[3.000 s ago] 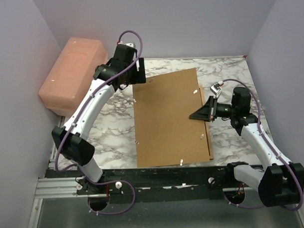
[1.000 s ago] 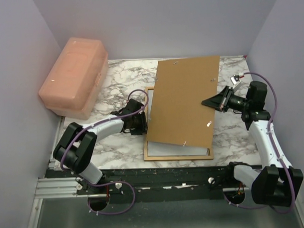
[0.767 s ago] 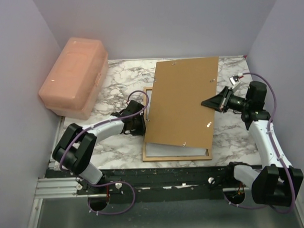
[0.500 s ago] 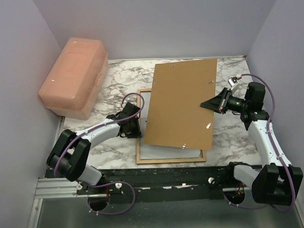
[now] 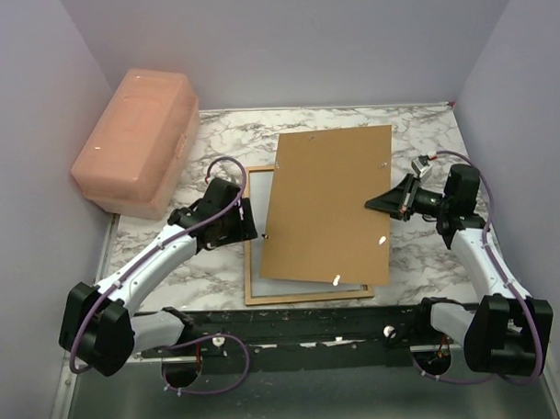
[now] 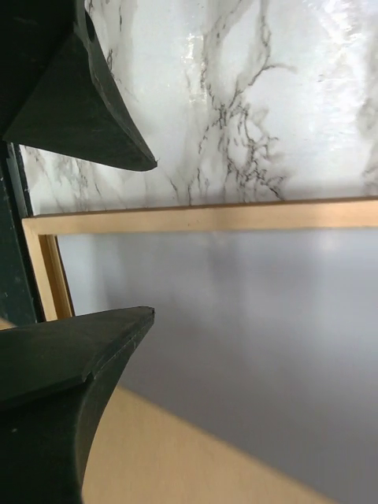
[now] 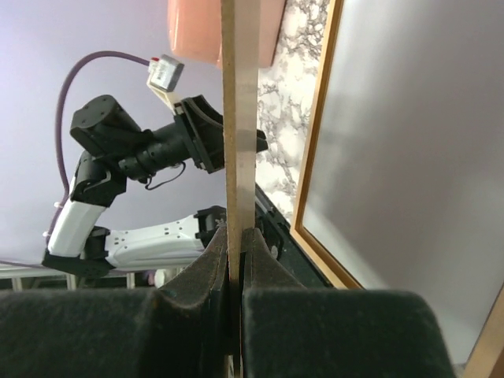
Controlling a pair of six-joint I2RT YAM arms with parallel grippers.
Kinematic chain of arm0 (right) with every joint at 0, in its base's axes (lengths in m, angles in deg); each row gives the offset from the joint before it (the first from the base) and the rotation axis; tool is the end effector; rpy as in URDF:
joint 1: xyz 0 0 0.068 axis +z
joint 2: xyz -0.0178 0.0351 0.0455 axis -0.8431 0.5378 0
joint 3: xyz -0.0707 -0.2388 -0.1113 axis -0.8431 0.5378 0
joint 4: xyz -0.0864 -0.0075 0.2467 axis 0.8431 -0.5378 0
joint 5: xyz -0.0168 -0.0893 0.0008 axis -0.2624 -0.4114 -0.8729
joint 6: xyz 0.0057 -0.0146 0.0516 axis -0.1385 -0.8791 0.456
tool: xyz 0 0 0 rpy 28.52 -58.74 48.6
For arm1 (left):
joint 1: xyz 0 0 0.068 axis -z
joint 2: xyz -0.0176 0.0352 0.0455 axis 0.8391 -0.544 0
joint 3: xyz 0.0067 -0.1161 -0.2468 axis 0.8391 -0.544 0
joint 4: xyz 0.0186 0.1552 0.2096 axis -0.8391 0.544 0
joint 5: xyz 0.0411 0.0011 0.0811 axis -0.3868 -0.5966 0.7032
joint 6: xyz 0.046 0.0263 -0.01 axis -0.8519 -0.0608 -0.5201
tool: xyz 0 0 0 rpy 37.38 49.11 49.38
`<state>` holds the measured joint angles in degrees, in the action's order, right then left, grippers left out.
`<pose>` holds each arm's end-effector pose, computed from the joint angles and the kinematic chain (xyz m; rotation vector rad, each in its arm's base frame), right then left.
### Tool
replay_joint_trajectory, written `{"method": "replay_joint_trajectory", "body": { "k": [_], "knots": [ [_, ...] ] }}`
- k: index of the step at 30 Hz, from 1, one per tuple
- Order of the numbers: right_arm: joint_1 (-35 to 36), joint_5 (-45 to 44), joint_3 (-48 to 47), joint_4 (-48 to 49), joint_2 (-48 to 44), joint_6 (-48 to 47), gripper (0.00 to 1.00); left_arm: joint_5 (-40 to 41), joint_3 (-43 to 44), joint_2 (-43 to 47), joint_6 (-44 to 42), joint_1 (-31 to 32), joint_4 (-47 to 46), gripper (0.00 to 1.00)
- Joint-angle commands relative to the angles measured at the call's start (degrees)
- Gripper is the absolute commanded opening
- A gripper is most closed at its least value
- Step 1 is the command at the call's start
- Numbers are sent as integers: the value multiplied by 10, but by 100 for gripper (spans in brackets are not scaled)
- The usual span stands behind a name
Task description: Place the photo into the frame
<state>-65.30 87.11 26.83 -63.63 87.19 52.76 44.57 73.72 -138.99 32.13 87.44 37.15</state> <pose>0.2251 0.0019 0.2549 0.2181 2.0786 1.5974 0.2052 -0.1192 0.2294 -0.2071 2.6159 -0.4110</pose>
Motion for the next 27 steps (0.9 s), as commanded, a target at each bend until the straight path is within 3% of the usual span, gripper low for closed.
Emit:
{"method": "replay_joint_trajectory", "body": {
  "k": [1,12,27],
  "knots": [
    [3,49,5,87,-13,51,1,18,54,11,-14,1,40,72],
    [2,55,33,148,-13,93,1,46,152,-41,-15,47,105,72],
    [3,33,41,203,-5,128,1,42,114,1,24,83,151,71]
  ]
}}
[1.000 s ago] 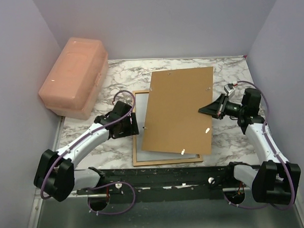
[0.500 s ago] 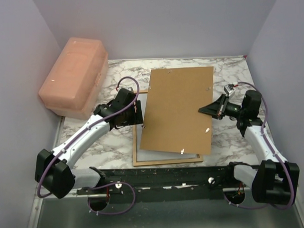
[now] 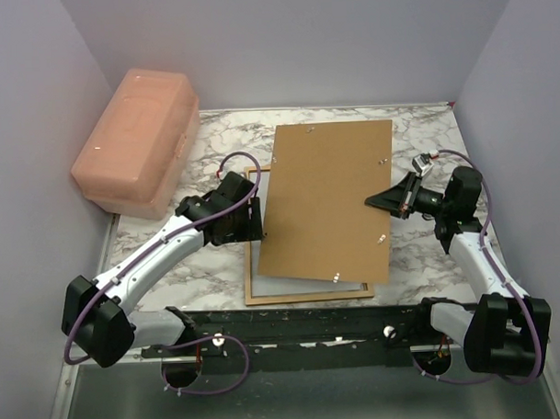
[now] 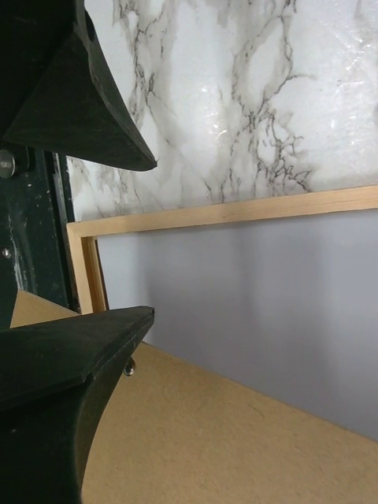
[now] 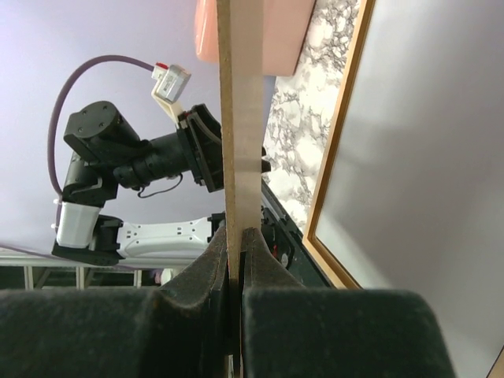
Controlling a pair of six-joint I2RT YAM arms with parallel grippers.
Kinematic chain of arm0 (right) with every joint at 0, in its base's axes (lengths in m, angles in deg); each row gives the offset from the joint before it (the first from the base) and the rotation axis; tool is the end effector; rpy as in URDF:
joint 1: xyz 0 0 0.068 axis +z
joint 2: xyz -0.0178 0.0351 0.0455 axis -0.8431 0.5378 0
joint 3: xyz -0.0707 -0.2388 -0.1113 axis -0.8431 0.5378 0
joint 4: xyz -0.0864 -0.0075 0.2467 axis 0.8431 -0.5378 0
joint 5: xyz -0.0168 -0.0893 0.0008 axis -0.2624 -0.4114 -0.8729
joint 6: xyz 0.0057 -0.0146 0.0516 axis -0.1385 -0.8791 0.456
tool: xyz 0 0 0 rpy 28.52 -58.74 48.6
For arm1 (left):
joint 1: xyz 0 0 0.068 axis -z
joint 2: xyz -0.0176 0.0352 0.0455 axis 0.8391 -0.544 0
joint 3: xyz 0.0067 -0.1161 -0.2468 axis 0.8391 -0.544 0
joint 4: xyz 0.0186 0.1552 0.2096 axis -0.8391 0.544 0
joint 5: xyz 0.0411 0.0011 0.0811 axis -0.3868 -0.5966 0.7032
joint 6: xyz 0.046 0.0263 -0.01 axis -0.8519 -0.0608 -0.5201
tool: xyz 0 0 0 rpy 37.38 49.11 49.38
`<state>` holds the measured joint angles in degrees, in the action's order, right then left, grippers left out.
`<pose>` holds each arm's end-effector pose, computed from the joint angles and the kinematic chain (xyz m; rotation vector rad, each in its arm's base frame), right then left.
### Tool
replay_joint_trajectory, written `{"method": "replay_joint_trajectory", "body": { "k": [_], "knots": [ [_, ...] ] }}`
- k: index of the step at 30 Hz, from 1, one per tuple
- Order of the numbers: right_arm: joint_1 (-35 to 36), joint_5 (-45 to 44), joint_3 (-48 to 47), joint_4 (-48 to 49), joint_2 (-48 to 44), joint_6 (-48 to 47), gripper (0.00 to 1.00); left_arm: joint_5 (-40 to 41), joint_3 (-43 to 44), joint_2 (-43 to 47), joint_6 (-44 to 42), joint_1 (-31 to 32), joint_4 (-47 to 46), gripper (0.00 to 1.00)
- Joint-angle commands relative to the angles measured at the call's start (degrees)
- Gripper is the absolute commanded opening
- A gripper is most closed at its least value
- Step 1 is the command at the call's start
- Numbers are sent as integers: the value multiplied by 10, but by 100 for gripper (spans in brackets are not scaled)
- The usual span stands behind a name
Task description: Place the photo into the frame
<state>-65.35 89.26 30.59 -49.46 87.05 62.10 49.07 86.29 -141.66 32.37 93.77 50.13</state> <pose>0.2256 0.0022 0.2546 0.1942 1.9992 1.6651 0.2003 -0.1447 0.2739 -0.0952 2.6477 -0.3229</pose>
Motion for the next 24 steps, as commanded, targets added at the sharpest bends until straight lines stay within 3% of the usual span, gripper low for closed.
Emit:
{"method": "replay_joint_trajectory", "body": {
  "k": [1,15,24],
  "knots": [
    [3,12,4,62,-2,35,1,-3,-12,32,23,25,22,71],
    [3,23,4,7,12,-29,1,49,-4,31,32,44,62,71],
    [3,20,0,-29,26,-62,1,40,-53,19,23,-13,38,71]
  ]
}}
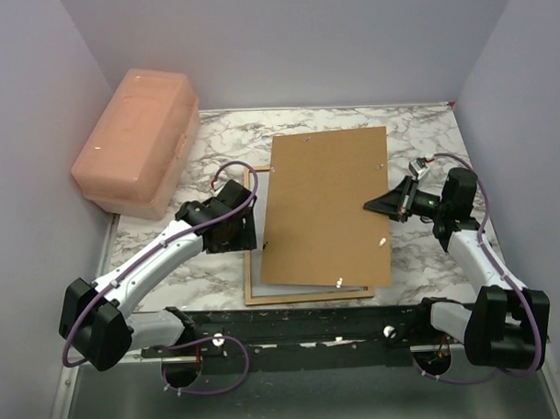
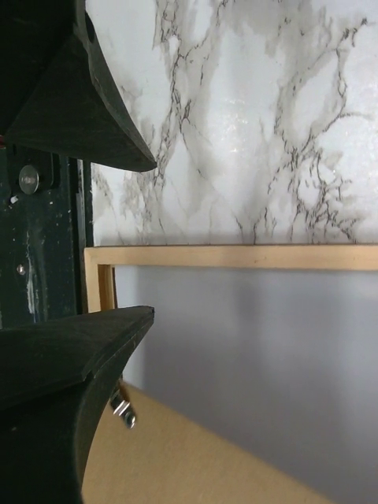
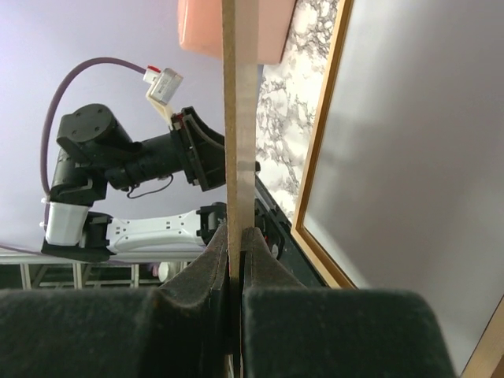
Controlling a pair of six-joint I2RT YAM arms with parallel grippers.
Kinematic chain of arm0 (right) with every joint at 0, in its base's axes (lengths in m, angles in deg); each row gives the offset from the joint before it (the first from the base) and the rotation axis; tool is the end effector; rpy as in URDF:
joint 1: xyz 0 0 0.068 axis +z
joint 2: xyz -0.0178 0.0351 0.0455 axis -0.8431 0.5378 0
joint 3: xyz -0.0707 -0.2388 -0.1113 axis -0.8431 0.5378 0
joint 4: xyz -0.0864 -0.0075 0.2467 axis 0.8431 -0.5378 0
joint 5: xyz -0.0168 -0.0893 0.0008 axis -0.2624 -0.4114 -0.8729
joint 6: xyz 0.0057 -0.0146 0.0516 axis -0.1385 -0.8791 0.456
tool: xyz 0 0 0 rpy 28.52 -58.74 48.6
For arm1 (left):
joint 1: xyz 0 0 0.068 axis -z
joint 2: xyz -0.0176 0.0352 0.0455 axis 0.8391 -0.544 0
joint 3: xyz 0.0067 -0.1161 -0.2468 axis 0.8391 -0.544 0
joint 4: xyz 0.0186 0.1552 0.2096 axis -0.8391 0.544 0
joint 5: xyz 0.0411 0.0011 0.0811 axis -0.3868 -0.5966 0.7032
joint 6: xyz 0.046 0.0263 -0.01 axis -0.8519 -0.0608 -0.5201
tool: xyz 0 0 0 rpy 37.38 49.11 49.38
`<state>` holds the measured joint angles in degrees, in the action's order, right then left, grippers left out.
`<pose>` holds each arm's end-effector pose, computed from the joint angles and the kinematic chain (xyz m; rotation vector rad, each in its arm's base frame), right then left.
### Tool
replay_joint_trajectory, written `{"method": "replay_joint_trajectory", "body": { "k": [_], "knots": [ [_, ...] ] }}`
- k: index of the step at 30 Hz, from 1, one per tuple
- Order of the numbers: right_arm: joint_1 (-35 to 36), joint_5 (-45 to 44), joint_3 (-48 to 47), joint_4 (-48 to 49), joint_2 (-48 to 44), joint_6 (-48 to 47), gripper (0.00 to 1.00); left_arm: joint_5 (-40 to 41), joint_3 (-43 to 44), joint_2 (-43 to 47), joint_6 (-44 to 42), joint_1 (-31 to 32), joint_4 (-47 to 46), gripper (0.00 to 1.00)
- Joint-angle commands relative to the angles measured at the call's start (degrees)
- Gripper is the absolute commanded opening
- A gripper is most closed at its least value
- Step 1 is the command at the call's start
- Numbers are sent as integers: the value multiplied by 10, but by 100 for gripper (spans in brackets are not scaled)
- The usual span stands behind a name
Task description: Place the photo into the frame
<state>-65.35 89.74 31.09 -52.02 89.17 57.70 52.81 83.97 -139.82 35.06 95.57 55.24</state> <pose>0.2281 0.0019 0.2406 0.1892 2.0390 1.6585 0.1832 -0.1381 0.2646 -0.1297 2.7005 -0.1972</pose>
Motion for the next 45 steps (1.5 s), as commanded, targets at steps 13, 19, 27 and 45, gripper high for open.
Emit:
{"method": "replay_joint_trajectory", "body": {
  "k": [13,19,27,45],
  "knots": [
    [13,-22,0,-32,44,-65,1,-98,-113,-4,-44,-122,-137,65],
    [20,-30,5,-18,64,-67,0,-85,-104,-9,-51,-122,-127,64],
    [25,-37,2,-16,69,-67,1,-35,-30,129,-97,5,-93,62],
    [26,-42,-2,-30,76,-74,0,-145,94,-35,-136,394,-234,12]
  ]
}}
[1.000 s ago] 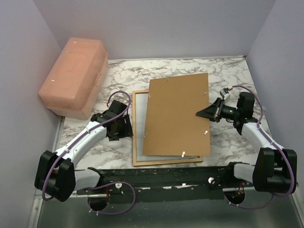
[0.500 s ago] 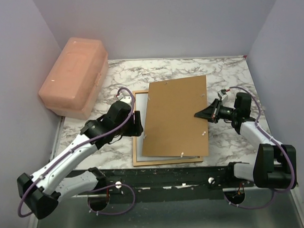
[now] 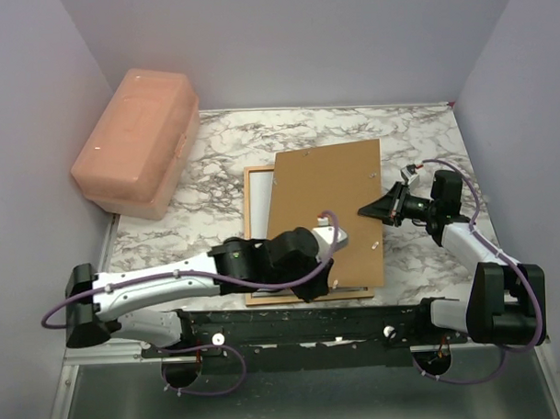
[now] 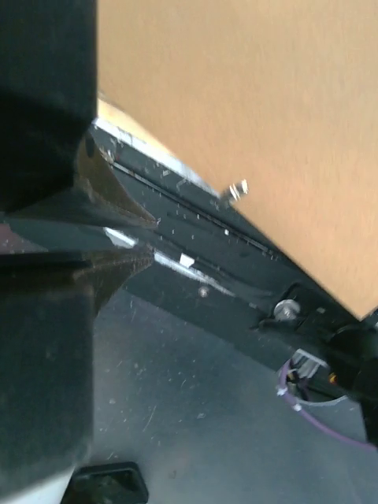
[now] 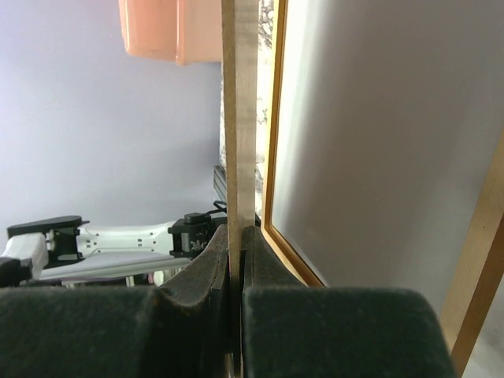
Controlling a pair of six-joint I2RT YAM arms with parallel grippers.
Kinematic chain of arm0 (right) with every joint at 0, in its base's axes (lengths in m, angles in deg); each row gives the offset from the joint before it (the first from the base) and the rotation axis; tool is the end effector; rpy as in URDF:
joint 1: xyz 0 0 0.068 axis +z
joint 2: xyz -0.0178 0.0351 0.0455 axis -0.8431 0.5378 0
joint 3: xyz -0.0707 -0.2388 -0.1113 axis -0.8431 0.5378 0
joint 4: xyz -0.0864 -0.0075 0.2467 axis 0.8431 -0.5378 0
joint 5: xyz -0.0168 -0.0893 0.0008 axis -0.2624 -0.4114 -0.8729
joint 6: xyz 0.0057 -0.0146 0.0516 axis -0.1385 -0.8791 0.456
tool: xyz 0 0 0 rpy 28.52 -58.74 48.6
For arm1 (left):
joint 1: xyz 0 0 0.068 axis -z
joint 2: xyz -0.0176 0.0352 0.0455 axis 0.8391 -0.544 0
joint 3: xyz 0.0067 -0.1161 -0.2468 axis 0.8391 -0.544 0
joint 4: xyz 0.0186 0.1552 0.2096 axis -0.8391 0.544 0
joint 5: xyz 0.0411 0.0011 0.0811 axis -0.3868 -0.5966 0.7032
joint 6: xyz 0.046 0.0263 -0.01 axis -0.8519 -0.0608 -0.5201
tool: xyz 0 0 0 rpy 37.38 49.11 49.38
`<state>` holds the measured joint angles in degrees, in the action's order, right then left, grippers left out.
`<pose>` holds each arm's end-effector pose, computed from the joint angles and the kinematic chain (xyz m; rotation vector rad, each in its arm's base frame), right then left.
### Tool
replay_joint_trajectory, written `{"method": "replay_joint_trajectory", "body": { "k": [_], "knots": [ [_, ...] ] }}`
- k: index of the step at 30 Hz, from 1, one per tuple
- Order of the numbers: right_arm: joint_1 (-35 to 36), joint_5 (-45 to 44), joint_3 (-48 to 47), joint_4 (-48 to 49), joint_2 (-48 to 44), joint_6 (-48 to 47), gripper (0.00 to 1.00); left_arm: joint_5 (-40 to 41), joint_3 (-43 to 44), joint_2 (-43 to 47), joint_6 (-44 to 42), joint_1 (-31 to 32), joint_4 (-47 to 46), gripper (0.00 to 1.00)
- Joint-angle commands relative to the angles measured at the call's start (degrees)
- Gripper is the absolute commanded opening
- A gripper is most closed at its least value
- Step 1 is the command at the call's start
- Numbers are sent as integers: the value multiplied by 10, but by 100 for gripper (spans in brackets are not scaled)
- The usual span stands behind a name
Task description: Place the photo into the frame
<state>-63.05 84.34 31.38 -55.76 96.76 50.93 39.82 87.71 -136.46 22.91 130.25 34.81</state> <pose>0.2415 0.0084 0.2043 0.2761 2.1632 1.5875 0.0716 -0.2438 0.3218 0.9356 2.2600 -0.9704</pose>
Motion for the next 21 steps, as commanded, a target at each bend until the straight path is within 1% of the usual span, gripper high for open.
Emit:
{"method": "replay_joint_trajectory", "body": {
  "k": [1,3,6,12,17,21],
  "knots": [
    [3,11,-4,8,1,-5,1,-14,66,-89,-16,57,-35,9],
    [3,10,-5,10,0,-5,1,-23,77,-118,-15,66,-55,4],
    [3,11,-9,4,1,-8,1,-41,93,-160,-20,77,-73,0],
    [3,12,-11,-4,-1,-13,1,-53,113,-227,-35,82,-76,0],
    [3,11,-9,-1,-1,-11,1,1,78,-243,-31,76,-88,0],
    [3,13,-9,0,-2,-10,1,7,62,-256,-12,48,-91,0]
  ]
}}
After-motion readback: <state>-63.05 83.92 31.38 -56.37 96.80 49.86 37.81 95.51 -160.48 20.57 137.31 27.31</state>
